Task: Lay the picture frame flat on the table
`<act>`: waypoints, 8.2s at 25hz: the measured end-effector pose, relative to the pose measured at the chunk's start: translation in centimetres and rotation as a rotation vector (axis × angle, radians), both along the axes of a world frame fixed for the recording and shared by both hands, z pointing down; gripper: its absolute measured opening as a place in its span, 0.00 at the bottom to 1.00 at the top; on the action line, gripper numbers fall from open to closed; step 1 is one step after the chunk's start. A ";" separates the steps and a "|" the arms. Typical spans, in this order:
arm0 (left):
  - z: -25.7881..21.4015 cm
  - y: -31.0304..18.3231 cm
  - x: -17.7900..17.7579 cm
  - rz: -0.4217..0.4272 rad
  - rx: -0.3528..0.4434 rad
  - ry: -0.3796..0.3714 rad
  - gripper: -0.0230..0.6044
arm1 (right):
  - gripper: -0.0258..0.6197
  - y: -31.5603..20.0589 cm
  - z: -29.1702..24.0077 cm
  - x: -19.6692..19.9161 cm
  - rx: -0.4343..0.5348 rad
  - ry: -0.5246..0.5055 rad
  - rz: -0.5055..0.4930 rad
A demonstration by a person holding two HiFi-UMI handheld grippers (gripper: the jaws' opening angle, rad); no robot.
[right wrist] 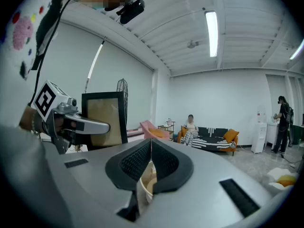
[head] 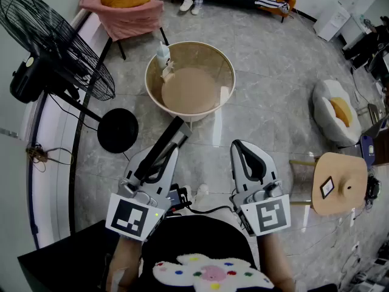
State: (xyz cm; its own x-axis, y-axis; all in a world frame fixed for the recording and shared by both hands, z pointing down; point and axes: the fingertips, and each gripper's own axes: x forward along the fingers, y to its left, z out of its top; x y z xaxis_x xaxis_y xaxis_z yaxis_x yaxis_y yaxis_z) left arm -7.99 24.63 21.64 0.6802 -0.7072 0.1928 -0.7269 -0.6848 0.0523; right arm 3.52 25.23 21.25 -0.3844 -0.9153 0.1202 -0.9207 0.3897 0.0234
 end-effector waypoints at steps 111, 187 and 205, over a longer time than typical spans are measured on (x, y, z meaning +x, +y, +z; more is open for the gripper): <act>1.2 -30.6 10.1 0.341 -0.048 0.057 0.07 | 0.28 -32.3 0.7 1.0 0.048 -0.006 -0.341; 29.4 -32.6 2.3 -0.061 -0.440 0.015 0.19 | 0.18 -33.8 30.3 0.2 -0.521 -0.121 -0.094; 46.4 -34.8 2.8 -0.077 -0.660 -0.017 0.19 | 0.18 -35.2 47.4 1.1 -0.755 -0.091 -0.049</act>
State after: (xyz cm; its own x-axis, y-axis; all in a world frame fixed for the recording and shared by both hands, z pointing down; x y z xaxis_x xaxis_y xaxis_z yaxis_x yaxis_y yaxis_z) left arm -5.20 -10.20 68.04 0.6253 -0.4833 0.6127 -0.7770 -0.4587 0.4312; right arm 4.65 -9.97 68.69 -0.4610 -0.5786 0.6728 -0.8873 0.3102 -0.3412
